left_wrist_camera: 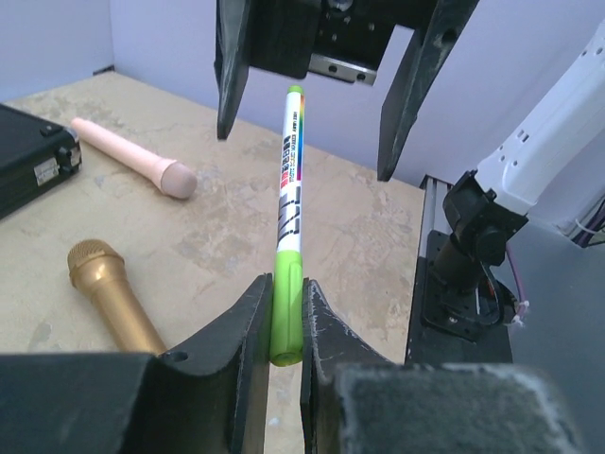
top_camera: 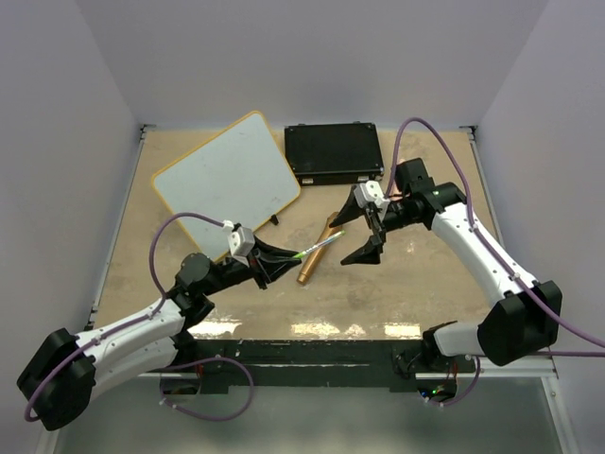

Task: Write a sentence on the whiteboard
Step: Pass from the left arm to the right

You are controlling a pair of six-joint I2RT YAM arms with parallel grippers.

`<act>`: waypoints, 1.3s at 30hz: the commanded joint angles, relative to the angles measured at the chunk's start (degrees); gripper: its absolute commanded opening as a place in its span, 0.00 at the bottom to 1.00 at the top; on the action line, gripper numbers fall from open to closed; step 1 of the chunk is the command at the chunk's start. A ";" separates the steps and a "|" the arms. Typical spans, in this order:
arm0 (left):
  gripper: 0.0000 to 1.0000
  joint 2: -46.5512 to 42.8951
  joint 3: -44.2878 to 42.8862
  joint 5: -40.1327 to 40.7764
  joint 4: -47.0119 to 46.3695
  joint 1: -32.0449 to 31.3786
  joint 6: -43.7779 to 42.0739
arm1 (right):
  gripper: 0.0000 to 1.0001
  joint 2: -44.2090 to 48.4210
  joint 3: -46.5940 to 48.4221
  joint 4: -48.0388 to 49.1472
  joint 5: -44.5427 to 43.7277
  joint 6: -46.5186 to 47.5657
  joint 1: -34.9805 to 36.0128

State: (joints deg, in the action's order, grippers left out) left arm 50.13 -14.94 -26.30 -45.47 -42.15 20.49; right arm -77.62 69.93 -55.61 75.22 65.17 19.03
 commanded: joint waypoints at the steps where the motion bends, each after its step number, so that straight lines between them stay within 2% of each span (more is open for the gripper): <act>1: 0.00 0.58 1.31 0.38 -10.42 -0.21 1.13 | 0.98 2.04 -1.90 11.93 1.78 -14.18 0.75; 5: 0.00 2.16 1.58 0.38 -13.06 -0.30 1.83 | 0.99 1.69 -2.08 14.47 0.81 -18.22 0.66; 9: 0.00 3.04 2.19 1.43 -16.39 -0.30 3.50 | 0.99 2.48 -3.92 23.60 0.63 -29.63 0.75; 14: 0.00 3.75 2.99 4.33 -20.88 -0.47 5.96 | 0.98 2.30 -2.52 23.45 1.68 -30.89 0.75; 19: 0.00 5.06 2.20 4.86 -21.50 -0.56 5.88 | 0.96 2.30 -3.83 25.64 3.00 -32.99 0.75; 27: 0.00 7.79 1.05 4.77 -22.20 -1.09 5.61 | 0.86 1.43 -4.45 29.59 4.59 -37.83 1.71; 32: 0.00 8.84 0.18 4.95 -22.73 -1.18 5.17 | 0.74 0.11 -4.54 31.36 4.67 -40.12 2.94; 39: 0.00 9.90 -1.14 4.86 -22.47 -1.27 4.65 | 0.64 -0.77 -4.80 31.97 3.35 -40.91 4.26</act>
State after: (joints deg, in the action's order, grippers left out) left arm 59.42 -13.30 -22.20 -62.94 -42.96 26.41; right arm -78.06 65.36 -25.47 77.58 26.13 22.68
